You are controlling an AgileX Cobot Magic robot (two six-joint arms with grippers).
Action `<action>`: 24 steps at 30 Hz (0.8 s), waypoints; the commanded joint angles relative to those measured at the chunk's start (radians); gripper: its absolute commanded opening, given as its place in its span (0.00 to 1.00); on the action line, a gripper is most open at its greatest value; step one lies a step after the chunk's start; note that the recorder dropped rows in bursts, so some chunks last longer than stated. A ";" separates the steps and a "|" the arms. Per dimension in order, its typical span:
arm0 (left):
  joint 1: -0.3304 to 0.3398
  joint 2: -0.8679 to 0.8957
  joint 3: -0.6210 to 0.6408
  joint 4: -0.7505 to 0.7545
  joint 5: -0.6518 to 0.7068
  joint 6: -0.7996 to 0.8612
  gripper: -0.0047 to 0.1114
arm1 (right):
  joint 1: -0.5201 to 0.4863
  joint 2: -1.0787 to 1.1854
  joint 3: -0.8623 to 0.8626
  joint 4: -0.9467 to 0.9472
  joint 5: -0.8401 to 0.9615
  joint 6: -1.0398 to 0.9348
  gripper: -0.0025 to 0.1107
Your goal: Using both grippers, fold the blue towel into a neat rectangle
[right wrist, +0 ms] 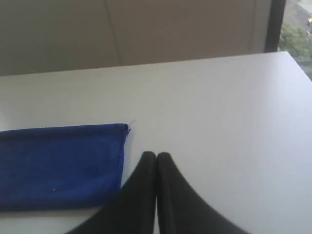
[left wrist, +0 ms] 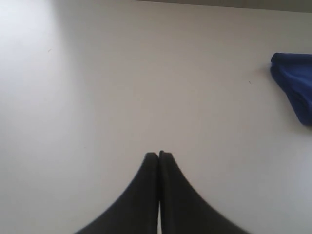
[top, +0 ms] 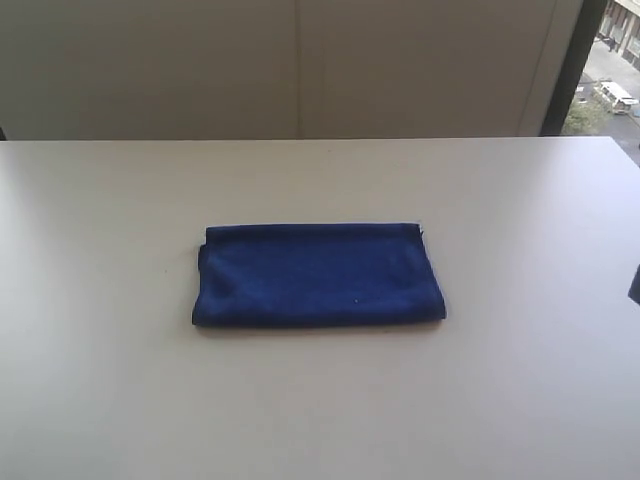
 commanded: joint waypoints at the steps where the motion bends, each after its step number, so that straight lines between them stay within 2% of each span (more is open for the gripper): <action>1: -0.002 -0.005 0.002 0.002 -0.004 -0.004 0.04 | 0.017 -0.034 0.005 0.002 -0.010 -0.001 0.02; 14: -0.002 -0.005 0.002 0.002 -0.004 -0.004 0.04 | 0.017 -0.044 0.009 0.005 -0.042 -0.002 0.02; 21: -0.002 -0.005 0.002 0.002 -0.004 -0.004 0.04 | 0.017 -0.042 0.152 -0.002 -0.154 -0.055 0.02; 24: -0.002 -0.005 0.002 0.002 -0.004 -0.004 0.04 | 0.017 -0.042 0.232 -0.002 -0.253 -0.062 0.02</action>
